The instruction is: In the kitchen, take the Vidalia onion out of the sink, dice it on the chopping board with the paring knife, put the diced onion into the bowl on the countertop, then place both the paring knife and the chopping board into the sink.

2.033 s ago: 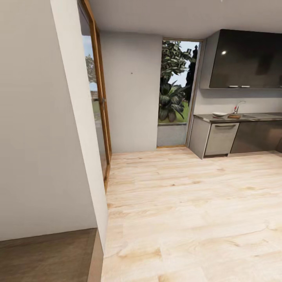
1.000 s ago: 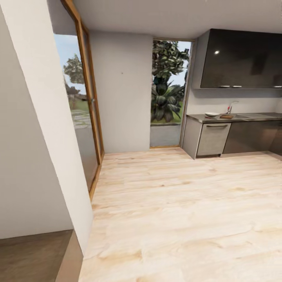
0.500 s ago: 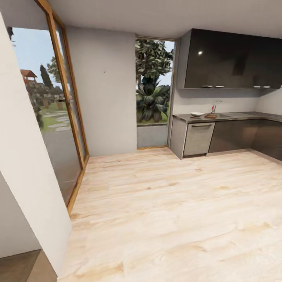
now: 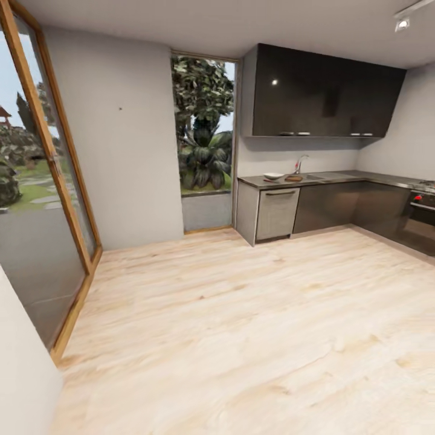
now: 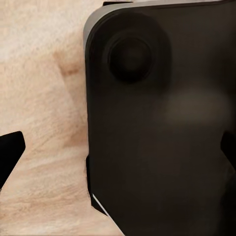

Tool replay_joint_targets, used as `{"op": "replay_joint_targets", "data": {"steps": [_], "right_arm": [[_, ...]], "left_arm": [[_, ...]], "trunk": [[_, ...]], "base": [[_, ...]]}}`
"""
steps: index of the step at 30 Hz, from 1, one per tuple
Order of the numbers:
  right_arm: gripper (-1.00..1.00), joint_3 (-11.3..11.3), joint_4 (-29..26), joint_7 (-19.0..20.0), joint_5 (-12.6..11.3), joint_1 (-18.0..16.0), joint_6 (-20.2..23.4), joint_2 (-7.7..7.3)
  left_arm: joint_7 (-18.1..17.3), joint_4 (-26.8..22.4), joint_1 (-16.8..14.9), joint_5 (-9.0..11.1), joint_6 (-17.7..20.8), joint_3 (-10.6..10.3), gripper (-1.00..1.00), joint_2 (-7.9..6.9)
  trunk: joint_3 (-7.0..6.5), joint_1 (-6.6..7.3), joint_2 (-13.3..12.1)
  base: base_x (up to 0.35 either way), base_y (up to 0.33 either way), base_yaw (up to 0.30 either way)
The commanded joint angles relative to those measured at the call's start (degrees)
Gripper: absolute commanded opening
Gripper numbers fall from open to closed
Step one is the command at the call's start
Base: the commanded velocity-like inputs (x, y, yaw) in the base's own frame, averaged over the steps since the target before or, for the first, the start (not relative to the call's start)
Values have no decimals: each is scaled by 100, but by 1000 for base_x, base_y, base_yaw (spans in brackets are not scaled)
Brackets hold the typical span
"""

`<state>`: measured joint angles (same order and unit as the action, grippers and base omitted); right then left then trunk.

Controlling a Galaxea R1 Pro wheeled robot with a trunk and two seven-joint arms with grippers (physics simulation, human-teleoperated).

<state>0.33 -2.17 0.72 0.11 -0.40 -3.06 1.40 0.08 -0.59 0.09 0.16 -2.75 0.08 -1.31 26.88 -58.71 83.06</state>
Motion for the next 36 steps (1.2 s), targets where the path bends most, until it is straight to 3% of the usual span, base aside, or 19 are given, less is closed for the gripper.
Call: {"op": "replay_joint_targets", "data": {"steps": [1,15,21,25,31,36], "right_arm": [[100,2,6,7,0,-4,-19,0],[100,-13,-105,-8,12,-4,-96,-26],[100,-12,-233,-36,15,-4,-630,-76],[100,-15,-673,-52,22,-4,-958,-78],[100,-17,-1678,-209,24,-4,-1031,-87],[100,-16,-2324,-403,24,-4,-1047,-89]], "left_arm": [[1,-5,2,3,-14,1,100,-1],[1,-36,2,11,-310,10,100,6],[9,-405,1,14,-313,10,100,-42],[9,-890,0,18,-313,10,100,-113],[16,-1712,-5,16,-308,10,100,-159],[12,-1962,-3,15,-311,10,100,-172]], "trunk": [[5,-2,2],[5,-2,2],[5,-2,2],[5,-2,2],[5,-2,2],[5,-2,2]], "base": [[241,-230,-214],[242,-229,-148],[245,-228,-10],[246,-228,-1],[244,-215,0],[186,-132,0]]}}
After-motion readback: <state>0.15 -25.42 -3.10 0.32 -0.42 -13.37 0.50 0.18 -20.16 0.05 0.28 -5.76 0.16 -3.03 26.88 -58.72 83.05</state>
